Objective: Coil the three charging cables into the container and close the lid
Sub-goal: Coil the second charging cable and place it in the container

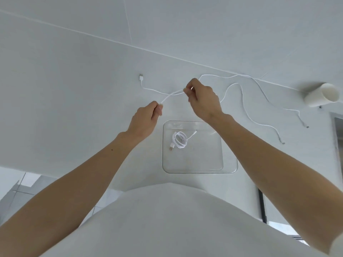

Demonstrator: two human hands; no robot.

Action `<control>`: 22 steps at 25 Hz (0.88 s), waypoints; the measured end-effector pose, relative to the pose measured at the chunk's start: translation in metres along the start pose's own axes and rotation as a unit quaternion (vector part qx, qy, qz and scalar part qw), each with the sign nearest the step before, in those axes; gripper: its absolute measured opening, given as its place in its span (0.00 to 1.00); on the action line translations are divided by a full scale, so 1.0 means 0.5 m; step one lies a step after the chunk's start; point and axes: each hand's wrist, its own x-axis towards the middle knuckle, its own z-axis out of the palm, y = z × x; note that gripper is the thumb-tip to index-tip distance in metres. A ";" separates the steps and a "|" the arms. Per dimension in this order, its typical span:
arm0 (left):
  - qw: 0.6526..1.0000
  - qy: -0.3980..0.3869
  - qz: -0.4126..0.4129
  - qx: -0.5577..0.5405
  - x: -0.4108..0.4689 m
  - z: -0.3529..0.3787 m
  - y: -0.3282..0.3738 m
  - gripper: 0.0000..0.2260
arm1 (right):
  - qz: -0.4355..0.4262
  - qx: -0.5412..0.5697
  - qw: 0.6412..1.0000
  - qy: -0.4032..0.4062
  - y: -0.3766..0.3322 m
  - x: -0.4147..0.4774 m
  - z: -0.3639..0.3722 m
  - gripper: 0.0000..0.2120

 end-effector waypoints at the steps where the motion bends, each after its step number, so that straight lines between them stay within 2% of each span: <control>1: 1.000 -0.005 0.013 -0.008 -0.003 -0.001 0.018 0.14 | 0.001 0.010 1.000 0.019 -0.003 -0.011 -0.016 0.10; 7: 0.995 -0.060 0.073 -0.033 -0.035 -0.015 0.139 0.19 | 0.016 0.094 0.984 0.151 -0.015 -0.049 -0.109 0.10; 11: 0.975 -0.143 0.099 -0.142 -0.063 -0.033 0.214 0.18 | 0.032 0.132 0.973 0.185 -0.013 -0.055 -0.141 0.09; 14: 0.945 -0.173 0.121 -0.249 -0.081 -0.050 0.263 0.17 | 0.051 0.159 0.970 0.177 -0.008 -0.057 -0.139 0.08; 22: 0.899 -0.137 0.144 -0.391 -0.072 -0.074 0.324 0.18 | 0.042 0.121 0.990 0.061 -0.020 -0.093 -0.087 0.12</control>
